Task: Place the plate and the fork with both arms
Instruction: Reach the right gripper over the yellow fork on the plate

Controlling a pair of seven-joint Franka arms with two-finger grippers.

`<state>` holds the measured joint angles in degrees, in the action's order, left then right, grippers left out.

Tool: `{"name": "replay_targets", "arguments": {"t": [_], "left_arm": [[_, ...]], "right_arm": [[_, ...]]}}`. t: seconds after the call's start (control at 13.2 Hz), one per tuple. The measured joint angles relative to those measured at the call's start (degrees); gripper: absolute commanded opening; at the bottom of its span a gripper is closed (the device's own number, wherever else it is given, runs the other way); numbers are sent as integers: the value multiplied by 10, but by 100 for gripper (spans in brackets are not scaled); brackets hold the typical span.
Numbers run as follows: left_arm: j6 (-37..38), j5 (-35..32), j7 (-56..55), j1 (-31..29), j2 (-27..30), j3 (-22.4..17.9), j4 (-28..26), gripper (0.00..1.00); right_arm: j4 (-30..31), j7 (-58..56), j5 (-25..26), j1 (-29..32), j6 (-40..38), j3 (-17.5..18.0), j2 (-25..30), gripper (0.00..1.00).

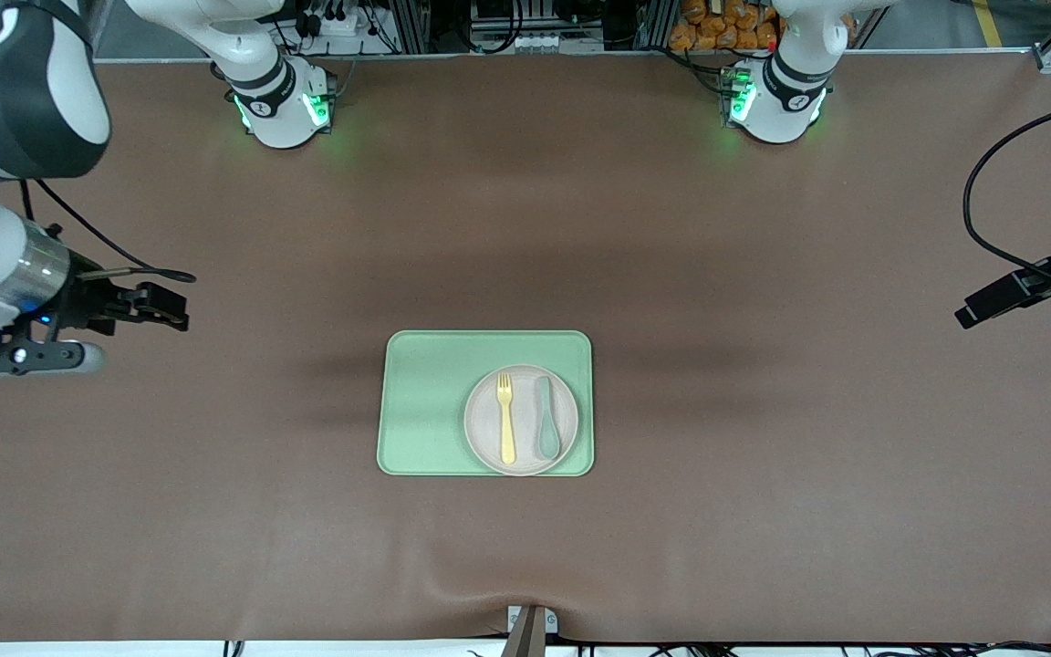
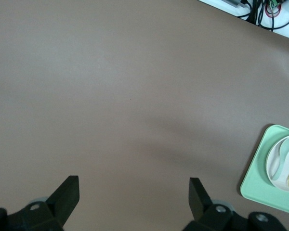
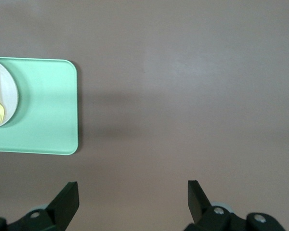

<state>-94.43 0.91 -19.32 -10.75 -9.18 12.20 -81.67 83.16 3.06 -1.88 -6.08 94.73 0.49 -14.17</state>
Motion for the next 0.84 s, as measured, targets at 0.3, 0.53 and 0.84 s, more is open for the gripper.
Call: {"name": "replay_targets", "arguments": {"t": [0.3, 0.53, 0.84], "left_arm": [[0, 0, 64, -18, 1, 0, -1, 100], [1, 0, 82, -18, 6, 6, -3, 100], [2, 0, 93, -18, 13, 7, -13, 100]], "right_arm": [[-31, 22, -20, -40, 63, 1, -55, 100], [-36, 91, -37, -80, 143, 2, -103, 100], [-126, 192, -36, -144, 174, 1, -210, 97]]}}
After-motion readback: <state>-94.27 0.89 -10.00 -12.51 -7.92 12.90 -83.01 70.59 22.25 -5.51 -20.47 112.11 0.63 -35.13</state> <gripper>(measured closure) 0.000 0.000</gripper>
